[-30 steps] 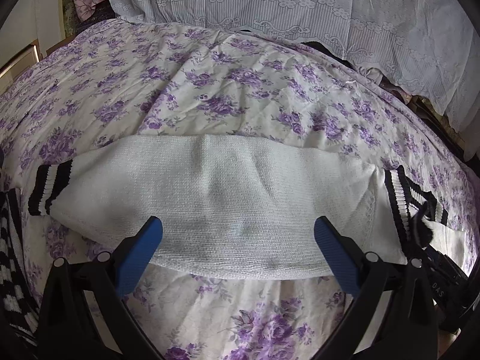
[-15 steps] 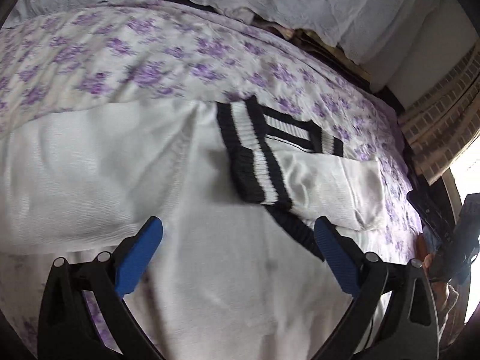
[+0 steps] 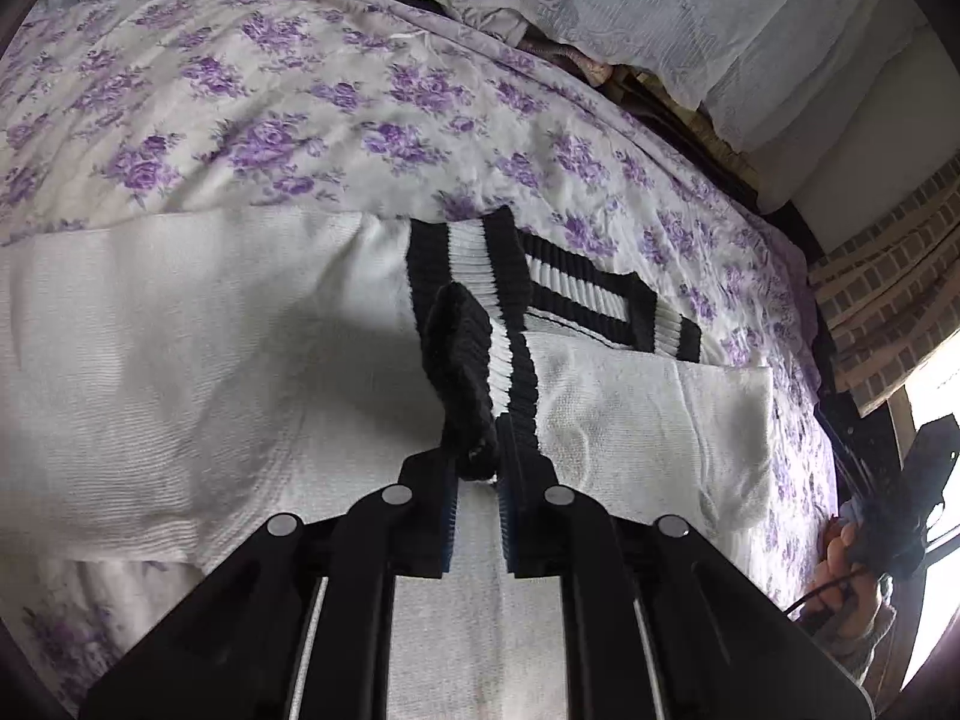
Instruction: Fold small clothes
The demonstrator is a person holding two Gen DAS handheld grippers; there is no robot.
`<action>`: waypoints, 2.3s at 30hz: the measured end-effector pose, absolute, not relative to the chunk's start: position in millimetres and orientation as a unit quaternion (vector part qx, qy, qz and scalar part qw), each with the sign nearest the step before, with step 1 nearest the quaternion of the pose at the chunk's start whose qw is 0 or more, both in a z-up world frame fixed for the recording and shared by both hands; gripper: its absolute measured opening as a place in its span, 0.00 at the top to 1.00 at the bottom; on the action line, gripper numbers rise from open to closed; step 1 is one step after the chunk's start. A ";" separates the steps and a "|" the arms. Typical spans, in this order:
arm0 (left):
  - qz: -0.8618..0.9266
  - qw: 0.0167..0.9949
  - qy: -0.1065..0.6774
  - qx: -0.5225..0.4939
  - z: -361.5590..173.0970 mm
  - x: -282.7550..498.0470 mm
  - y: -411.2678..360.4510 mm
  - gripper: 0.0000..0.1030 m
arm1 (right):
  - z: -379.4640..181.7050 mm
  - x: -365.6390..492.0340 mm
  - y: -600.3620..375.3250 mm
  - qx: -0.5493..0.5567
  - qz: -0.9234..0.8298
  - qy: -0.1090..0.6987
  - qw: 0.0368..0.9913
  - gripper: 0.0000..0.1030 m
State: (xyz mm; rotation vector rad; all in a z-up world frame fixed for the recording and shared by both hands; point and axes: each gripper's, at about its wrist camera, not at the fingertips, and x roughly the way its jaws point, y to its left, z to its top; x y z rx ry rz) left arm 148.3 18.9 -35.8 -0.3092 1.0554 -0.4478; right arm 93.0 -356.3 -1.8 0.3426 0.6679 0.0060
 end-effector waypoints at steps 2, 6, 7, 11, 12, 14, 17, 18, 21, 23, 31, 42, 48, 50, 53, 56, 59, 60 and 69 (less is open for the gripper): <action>-0.196 0.828 0.512 -0.121 -48.0 150.3 15.3 0.88 | -21.9 114.8 -356.0 0.164 -0.002 0.357 0.920 0.82; -0.181 0.850 0.489 -0.080 -55.6 146.8 9.2 0.81 | -77.3 144.0 -358.2 0.153 -0.026 0.417 0.896 0.91; -0.182 0.850 0.488 -0.081 -55.4 146.6 11.3 0.81 | -74.1 143.0 -360.2 0.163 -0.027 0.420 0.892 0.91; -0.183 0.853 0.479 -0.100 -40.4 137.8 27.1 0.80 | -36.0 105.8 -348.2 0.143 -0.018 0.367 0.919 0.89; -0.180 0.861 0.467 -0.092 -34.6 132.4 29.1 0.80 | -29.5 94.3 -341.2 0.133 -0.001 0.360 0.924 0.89; -0.168 0.873 0.454 -0.060 -30.9 125.9 26.9 0.69 | -33.1 78.3 -326.9 0.122 0.032 0.371 0.920 0.88; -0.143 0.863 0.484 -0.014 -57.0 135.2 14.5 0.53 | -75.0 78.8 -304.0 0.087 0.048 0.428 0.898 0.88; -0.141 0.871 0.470 -0.011 -55.7 131.5 14.8 0.53 | -72.6 76.0 -301.9 0.081 0.043 0.422 0.902 0.88; -0.141 0.874 0.465 -0.009 -42.9 118.5 19.0 0.55 | -45.2 62.7 -294.7 0.096 0.041 0.393 0.914 0.85; -0.146 0.880 0.451 -0.021 -34.8 110.1 28.7 0.49 | -29.0 59.0 -272.3 0.073 0.075 0.371 0.923 0.63; -0.091 0.873 0.465 -0.114 -35.8 95.0 112.5 0.40 | -70.2 105.3 -224.7 0.051 0.129 0.440 0.887 0.38; 0.054 0.836 0.427 -0.342 -54.6 79.4 298.9 0.25 | -44.0 40.2 -319.5 0.195 0.064 0.329 0.922 0.36; 0.090 0.828 0.416 -0.365 -59.4 99.4 318.6 0.44 | -56.9 44.0 -329.6 0.223 0.052 0.336 0.914 0.36; 0.097 0.827 0.418 -0.363 -61.5 105.5 325.9 0.80 | -57.9 42.1 -337.0 0.237 0.044 0.329 0.913 0.34; 0.082 0.835 0.419 -0.346 -53.8 107.0 320.1 0.94 | -57.6 39.2 -350.5 0.259 0.022 0.314 0.913 0.28; 0.096 0.867 0.411 -0.264 -30.1 104.7 295.8 0.95 | -57.8 37.0 -359.2 0.280 0.017 0.306 0.910 0.25; 0.085 0.887 0.402 -0.212 -5.2 103.8 271.1 0.95 | -57.3 37.6 -358.5 0.282 0.024 0.309 0.908 0.22; 0.080 0.891 0.401 -0.199 2.2 104.8 262.9 0.95 | -56.2 37.5 -356.3 0.276 0.024 0.310 0.909 0.22; 0.028 0.911 0.393 -0.121 45.1 120.1 184.9 0.95 | -45.7 31.1 -350.1 0.258 0.040 0.300 0.917 0.14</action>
